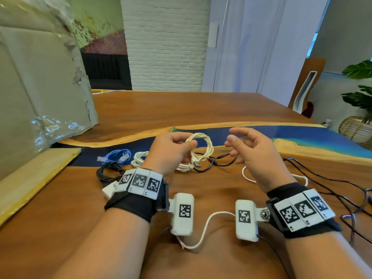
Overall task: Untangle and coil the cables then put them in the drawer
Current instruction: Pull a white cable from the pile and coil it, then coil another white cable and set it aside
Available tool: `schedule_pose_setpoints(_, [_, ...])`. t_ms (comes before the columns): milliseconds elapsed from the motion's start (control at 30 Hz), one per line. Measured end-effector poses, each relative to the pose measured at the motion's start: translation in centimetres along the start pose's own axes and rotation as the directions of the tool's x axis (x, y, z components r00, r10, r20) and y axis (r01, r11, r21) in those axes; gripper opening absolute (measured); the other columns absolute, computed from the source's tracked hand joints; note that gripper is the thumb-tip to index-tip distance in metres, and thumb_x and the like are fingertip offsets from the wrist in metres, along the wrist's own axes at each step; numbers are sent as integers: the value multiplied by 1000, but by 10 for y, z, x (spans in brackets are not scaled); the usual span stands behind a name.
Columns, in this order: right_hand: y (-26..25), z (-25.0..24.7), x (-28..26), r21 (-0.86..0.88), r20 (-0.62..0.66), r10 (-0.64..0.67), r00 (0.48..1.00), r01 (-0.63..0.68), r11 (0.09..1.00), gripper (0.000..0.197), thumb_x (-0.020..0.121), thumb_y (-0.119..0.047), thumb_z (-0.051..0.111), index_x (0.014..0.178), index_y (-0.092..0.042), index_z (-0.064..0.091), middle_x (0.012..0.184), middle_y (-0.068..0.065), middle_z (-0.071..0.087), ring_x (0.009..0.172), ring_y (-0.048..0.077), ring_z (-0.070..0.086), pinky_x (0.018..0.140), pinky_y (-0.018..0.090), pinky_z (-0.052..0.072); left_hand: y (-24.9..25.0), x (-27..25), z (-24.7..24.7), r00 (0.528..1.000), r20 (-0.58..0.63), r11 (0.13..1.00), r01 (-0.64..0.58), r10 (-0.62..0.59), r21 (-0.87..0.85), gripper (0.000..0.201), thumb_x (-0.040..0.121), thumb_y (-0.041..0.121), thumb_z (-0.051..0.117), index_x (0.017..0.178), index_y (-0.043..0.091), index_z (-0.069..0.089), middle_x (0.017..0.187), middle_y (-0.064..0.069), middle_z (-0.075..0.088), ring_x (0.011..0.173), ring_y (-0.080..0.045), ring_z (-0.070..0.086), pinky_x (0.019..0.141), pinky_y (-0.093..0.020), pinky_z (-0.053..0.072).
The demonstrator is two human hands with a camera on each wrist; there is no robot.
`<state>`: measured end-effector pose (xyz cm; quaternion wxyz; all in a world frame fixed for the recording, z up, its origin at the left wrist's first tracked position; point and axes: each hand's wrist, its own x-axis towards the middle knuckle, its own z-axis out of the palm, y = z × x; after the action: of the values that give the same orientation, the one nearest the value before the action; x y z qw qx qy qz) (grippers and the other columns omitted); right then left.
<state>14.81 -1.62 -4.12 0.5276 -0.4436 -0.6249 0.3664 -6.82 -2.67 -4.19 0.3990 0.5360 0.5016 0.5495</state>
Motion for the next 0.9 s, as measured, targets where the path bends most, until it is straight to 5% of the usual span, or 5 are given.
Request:
schedule_pose_setpoints(100, [1, -8, 2, 24, -34, 41, 999, -40, 999, 24, 98, -34, 67, 121, -28, 66, 97, -3, 79, 80, 13, 67, 76, 39, 56, 4, 9, -14, 994, 67, 975, 71, -87, 210, 12, 93, 17, 75, 105, 19, 77, 66, -2, 69, 59, -15, 61, 73, -38, 59])
schedule_pose_setpoints(433, [0, -26, 4, -21, -60, 63, 996, -64, 998, 28, 100, -34, 65, 126, -26, 64, 101, -2, 78, 74, 12, 65, 73, 36, 58, 10, 11, -19, 933, 186, 643, 60, -308, 763, 9, 90, 26, 78, 99, 26, 77, 75, 3, 75, 64, -15, 74, 77, -37, 65])
schedule_pose_setpoints(600, [2, -27, 6, -39, -38, 51, 998, -53, 998, 28, 99, -34, 66, 126, -28, 64, 96, -7, 79, 69, 8, 65, 72, 34, 55, 5, 8, -12, 958, 112, 473, 27, -263, 881, 7, 90, 30, 77, 97, 28, 78, 83, 11, 70, 74, -7, 64, 61, -26, 50])
schedule_pose_setpoints(800, [-2, -27, 3, -72, -9, 26, 1000, -26, 997, 22, 99, -33, 66, 120, -29, 66, 96, -6, 79, 65, 2, 65, 73, 29, 51, 25, -8, 7, 971, 186, 487, -91, -150, 868, 23, 91, 49, 70, 87, 28, 77, 85, 10, 72, 83, -9, 66, 75, -32, 56])
schedule_pose_setpoints(900, [-6, -25, 0, -104, 28, 18, 999, -15, 994, 18, 99, -31, 66, 116, -27, 69, 93, -4, 79, 62, 2, 63, 66, 22, 50, 43, -30, 27, 874, 384, 517, -190, -299, 835, 44, 88, 67, 64, 85, 24, 75, 73, 9, 73, 65, -7, 63, 66, -30, 51])
